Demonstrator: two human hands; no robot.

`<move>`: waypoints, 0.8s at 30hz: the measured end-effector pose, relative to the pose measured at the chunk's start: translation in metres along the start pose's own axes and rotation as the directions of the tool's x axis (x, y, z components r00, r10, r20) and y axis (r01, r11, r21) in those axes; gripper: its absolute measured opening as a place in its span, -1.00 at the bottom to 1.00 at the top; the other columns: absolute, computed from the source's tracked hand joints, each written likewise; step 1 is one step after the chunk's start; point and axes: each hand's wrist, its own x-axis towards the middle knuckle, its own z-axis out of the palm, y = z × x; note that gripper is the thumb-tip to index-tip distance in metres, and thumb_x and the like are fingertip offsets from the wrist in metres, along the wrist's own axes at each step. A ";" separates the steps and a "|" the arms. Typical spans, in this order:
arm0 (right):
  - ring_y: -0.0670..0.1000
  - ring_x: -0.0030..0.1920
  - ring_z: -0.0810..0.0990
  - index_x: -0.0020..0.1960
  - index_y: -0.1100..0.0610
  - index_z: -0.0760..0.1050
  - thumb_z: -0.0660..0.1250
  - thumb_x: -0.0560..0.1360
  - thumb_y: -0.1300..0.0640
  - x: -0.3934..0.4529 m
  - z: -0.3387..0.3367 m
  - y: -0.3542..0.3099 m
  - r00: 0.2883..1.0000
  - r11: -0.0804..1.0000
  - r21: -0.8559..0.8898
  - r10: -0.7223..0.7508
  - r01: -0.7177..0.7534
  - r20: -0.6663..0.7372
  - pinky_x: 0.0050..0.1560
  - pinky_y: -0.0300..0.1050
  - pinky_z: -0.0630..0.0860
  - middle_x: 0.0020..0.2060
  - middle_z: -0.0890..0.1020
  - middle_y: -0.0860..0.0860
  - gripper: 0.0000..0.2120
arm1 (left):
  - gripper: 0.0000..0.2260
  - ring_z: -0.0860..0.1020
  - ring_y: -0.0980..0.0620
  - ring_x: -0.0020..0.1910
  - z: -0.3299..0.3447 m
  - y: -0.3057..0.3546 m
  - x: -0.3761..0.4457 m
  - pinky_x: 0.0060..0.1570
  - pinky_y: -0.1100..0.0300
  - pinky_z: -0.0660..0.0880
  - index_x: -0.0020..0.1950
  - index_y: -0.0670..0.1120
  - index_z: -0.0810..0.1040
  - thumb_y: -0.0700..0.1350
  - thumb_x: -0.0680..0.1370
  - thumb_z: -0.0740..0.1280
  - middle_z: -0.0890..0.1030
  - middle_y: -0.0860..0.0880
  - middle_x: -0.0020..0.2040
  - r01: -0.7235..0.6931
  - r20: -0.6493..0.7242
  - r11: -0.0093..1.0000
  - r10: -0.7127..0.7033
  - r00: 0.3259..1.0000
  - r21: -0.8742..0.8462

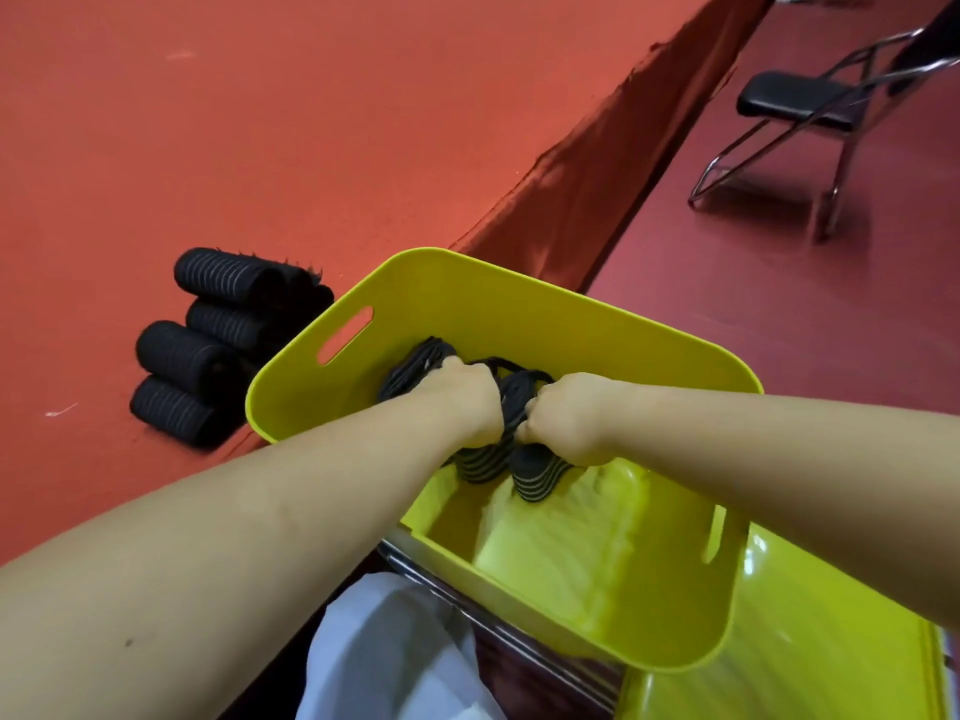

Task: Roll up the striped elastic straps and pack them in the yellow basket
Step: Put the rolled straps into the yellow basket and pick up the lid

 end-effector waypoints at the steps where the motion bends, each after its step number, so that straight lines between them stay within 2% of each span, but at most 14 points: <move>1: 0.14 0.33 0.39 0.46 0.04 0.25 0.09 0.59 0.28 0.000 0.002 -0.001 1.000 1.000 -0.017 -0.012 0.012 -0.005 0.15 -0.02 0.41 0.36 0.41 0.07 -0.54 | -0.68 0.53 -0.11 -0.04 0.000 -0.001 0.001 -0.16 0.08 0.45 0.16 -0.15 0.43 -0.03 0.50 0.37 0.51 -0.15 0.02 -0.007 0.051 1.000 0.007 0.999 -0.004; 3: 0.15 0.27 0.43 0.44 0.05 0.27 0.07 0.60 0.27 0.001 0.005 -0.003 1.000 0.998 -0.050 -0.025 0.025 0.006 0.05 -0.03 0.42 0.30 0.45 0.08 -0.57 | -0.73 0.53 -0.09 -0.25 -0.002 -0.003 0.002 -0.21 0.11 0.49 -0.01 -0.19 0.49 0.00 0.49 0.40 0.55 -0.11 -0.24 0.009 0.150 0.999 -0.003 0.989 -0.038; 4: 0.15 0.22 0.45 0.41 0.05 0.31 0.08 0.60 0.24 0.002 0.006 -0.003 1.000 0.997 -0.074 -0.018 0.019 0.009 0.00 -0.04 0.41 0.24 0.49 0.07 -0.61 | -0.71 0.53 -0.09 -0.28 -0.004 -0.003 0.002 -0.17 0.11 0.52 -0.05 -0.20 0.50 0.03 0.50 0.39 0.56 -0.11 -0.28 0.030 0.186 0.999 -0.022 0.982 -0.040; 7: 0.10 0.10 0.48 0.26 0.04 0.43 0.18 0.59 0.08 0.002 0.006 -0.002 0.997 0.983 -0.165 0.079 -0.076 0.012 -0.10 -0.09 0.36 0.11 0.56 0.02 -0.74 | -0.58 0.54 -0.07 -0.23 -0.010 0.002 0.002 -0.02 0.12 0.53 -0.01 -0.22 0.52 0.17 0.53 0.27 0.57 -0.10 -0.19 0.082 0.264 0.996 -0.089 0.960 0.038; 9: 0.05 -0.07 0.48 0.23 0.03 0.45 0.21 0.57 0.08 0.001 0.006 -0.001 0.981 0.972 -0.157 0.187 -0.176 0.057 -0.23 -0.13 0.31 0.03 0.56 -0.01 -0.76 | -0.54 0.54 -0.05 -0.30 -0.010 0.004 0.006 -0.01 0.12 0.52 0.01 -0.24 0.49 0.20 0.54 0.23 0.56 -0.11 -0.23 0.137 0.323 0.990 -0.134 0.937 0.012; 11: 0.05 -0.17 0.47 0.23 0.07 0.45 0.18 0.56 0.18 0.000 0.008 -0.002 0.961 0.968 -0.069 0.248 -0.241 0.121 -0.33 -0.13 0.33 0.00 0.55 0.01 -0.74 | -0.52 0.53 -0.02 -0.35 -0.008 0.004 0.007 0.00 0.10 0.52 0.04 -0.26 0.47 0.19 0.55 0.22 0.55 -0.13 -0.26 0.180 0.383 0.983 -0.150 0.912 -0.044; 13: 0.09 -0.06 0.54 0.23 0.11 0.46 0.15 0.57 0.24 0.000 0.010 0.000 0.959 0.965 0.021 0.255 -0.260 0.122 -0.25 -0.11 0.40 0.06 0.55 0.04 -0.73 | -0.51 0.60 -0.05 -0.22 -0.007 0.002 0.008 0.08 0.09 0.52 0.11 -0.26 0.48 0.18 0.57 0.19 0.58 -0.15 -0.18 0.202 0.418 0.975 -0.146 0.897 -0.093; 15: 0.10 -0.03 0.55 0.26 0.13 0.46 0.12 0.58 0.27 0.001 0.010 0.002 0.965 0.962 0.084 0.255 -0.259 0.055 -0.22 -0.10 0.41 0.15 0.51 0.08 -0.70 | -0.55 0.62 -0.10 -0.04 -0.005 0.000 0.010 0.15 0.07 0.51 0.09 -0.25 0.48 0.16 0.57 0.19 0.60 -0.17 -0.10 0.230 0.448 0.962 -0.143 0.882 -0.146; 18: 0.08 -0.24 0.45 0.29 0.15 0.41 0.12 0.56 0.33 0.001 0.010 0.005 0.962 0.940 0.220 0.273 -0.260 -0.031 -0.32 -0.07 0.38 0.23 0.40 0.14 -0.66 | -0.64 0.57 -0.09 -0.04 -0.005 -0.002 0.013 0.20 0.05 0.48 -0.07 -0.22 0.46 0.10 0.58 0.23 0.61 -0.18 -0.03 0.245 0.476 0.954 -0.137 0.869 -0.173; 20: 0.12 -0.22 0.46 0.26 0.15 0.36 0.19 0.52 0.34 0.000 0.012 0.008 0.946 0.882 0.390 0.316 -0.264 -0.076 -0.27 -0.02 0.44 0.18 0.38 0.14 -0.67 | -0.69 0.58 -0.10 0.03 -0.006 -0.004 0.012 0.21 0.06 0.47 -0.09 -0.21 0.47 0.05 0.59 0.24 0.60 -0.19 0.13 0.234 0.486 0.959 -0.130 0.864 -0.159; 22: 0.16 -0.14 0.50 0.18 0.15 0.33 0.28 0.46 0.36 -0.004 0.013 0.013 0.925 0.793 0.551 0.369 -0.259 -0.095 -0.21 -0.01 0.47 0.13 0.38 0.15 -0.67 | -0.68 0.58 -0.09 0.05 -0.008 -0.005 0.009 0.14 0.09 0.47 0.10 -0.23 0.50 0.03 0.60 0.22 0.59 -0.18 0.17 0.217 0.489 0.966 -0.123 0.864 -0.140; 24: 0.15 -0.16 0.48 0.10 0.15 0.31 0.31 0.44 0.37 -0.008 0.012 0.014 0.914 0.766 0.584 0.395 -0.268 -0.099 -0.24 -0.04 0.42 0.11 0.38 0.15 -0.69 | -0.64 0.56 -0.07 -0.01 -0.011 -0.005 0.002 0.11 0.10 0.46 0.24 -0.24 0.46 0.02 0.61 0.20 0.59 -0.17 0.15 0.191 0.477 0.975 -0.114 0.872 -0.117</move>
